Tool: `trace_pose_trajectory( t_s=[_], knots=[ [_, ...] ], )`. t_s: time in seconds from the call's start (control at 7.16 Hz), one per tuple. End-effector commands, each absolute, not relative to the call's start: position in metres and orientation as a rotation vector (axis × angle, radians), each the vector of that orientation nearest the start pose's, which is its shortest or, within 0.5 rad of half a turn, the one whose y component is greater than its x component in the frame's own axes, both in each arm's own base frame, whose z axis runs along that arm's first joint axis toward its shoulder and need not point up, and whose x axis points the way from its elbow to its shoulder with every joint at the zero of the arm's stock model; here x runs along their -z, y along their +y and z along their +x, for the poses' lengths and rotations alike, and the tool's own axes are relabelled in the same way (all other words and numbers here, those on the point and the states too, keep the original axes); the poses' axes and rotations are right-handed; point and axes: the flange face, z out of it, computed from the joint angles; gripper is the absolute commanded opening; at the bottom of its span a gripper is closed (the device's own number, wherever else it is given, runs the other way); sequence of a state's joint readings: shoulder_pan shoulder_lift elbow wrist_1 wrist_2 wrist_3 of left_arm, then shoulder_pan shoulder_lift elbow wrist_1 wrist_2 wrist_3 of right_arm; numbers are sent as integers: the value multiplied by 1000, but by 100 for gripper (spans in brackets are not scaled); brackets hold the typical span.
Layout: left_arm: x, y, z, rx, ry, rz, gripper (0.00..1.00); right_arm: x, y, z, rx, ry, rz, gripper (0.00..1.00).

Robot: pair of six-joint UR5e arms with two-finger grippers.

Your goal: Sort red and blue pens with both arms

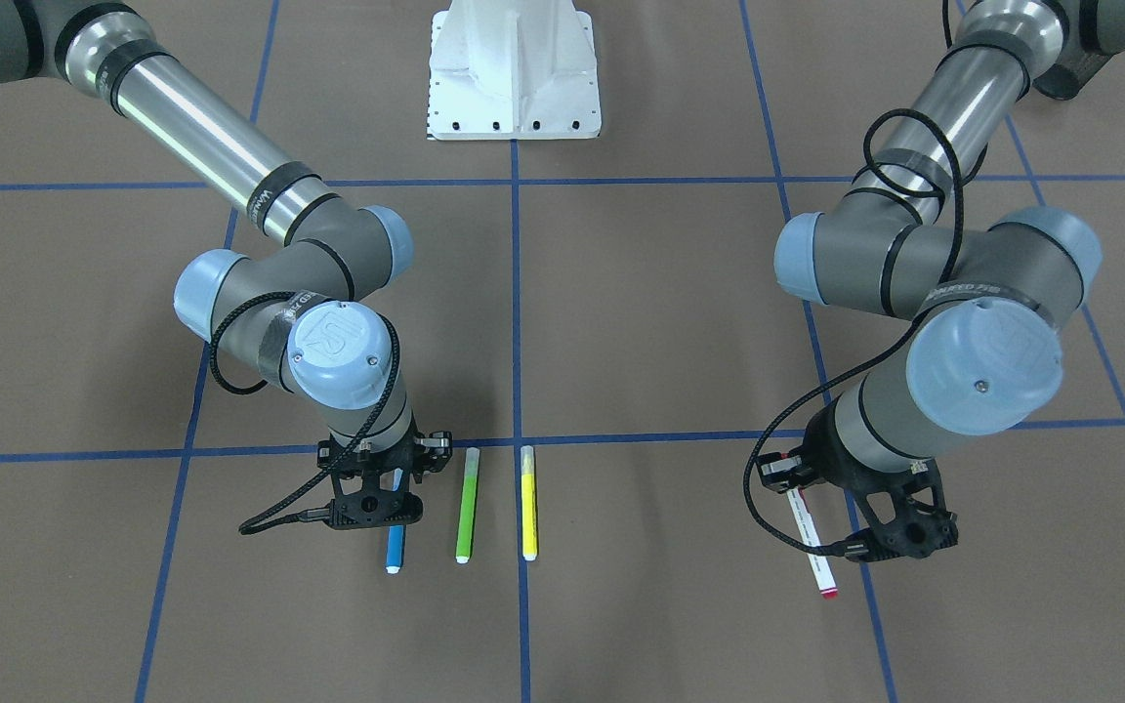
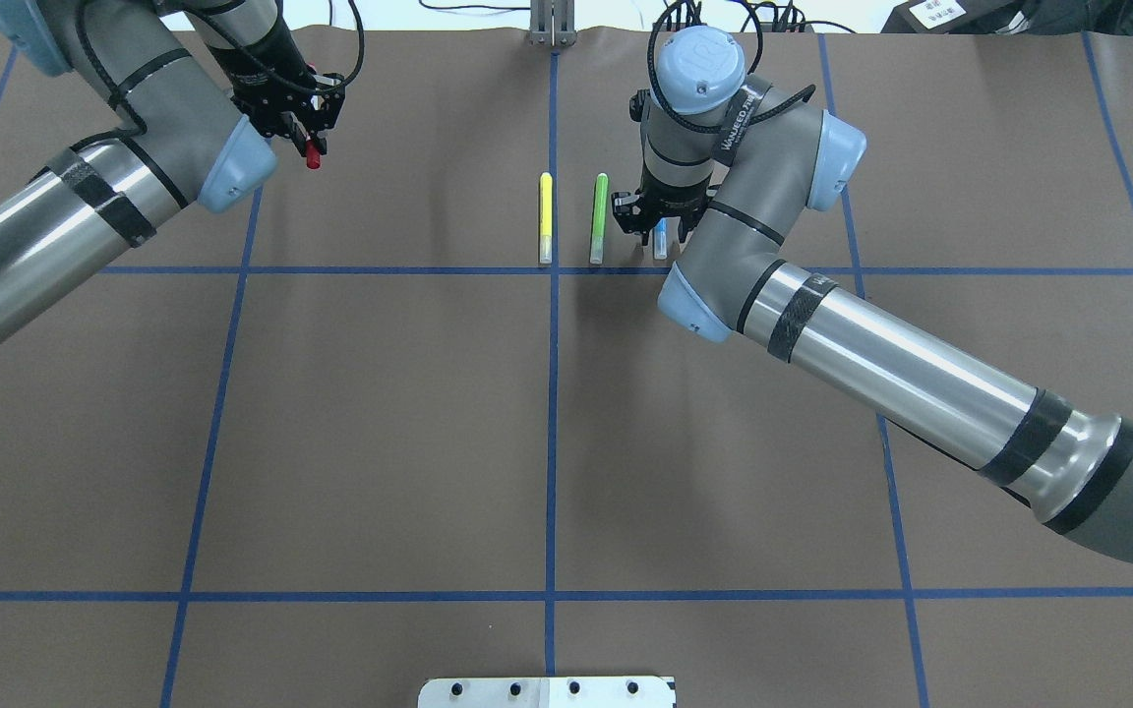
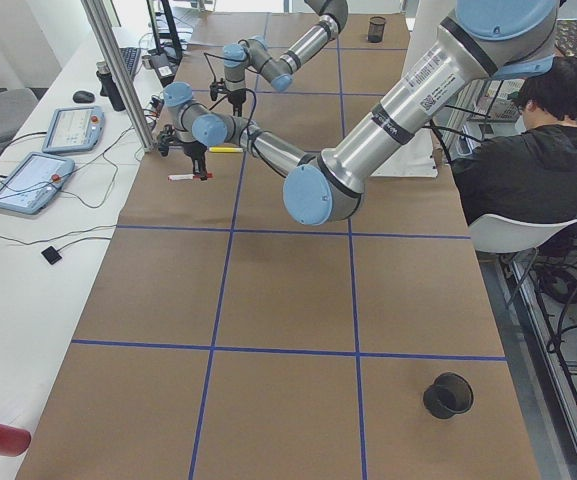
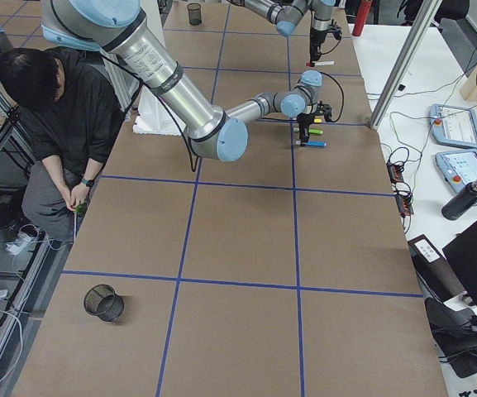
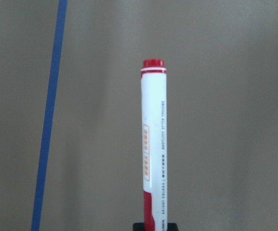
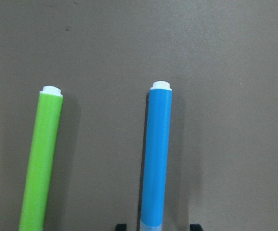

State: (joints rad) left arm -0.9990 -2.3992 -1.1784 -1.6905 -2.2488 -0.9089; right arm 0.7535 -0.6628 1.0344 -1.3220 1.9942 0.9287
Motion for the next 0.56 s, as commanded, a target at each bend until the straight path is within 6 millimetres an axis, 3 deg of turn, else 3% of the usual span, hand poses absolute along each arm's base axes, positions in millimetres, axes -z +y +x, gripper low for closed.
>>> trace_pose_trajectory(
  t_s=[0.0, 0.42],
  knots=[
    [-298, -707, 368, 130, 848, -51, 0, -297, -637, -547, 29, -735, 82, 54],
    [-298, -708, 367, 132, 846, -50, 0, -298, -637, -547, 34, -732, 87, 53]
  ],
)
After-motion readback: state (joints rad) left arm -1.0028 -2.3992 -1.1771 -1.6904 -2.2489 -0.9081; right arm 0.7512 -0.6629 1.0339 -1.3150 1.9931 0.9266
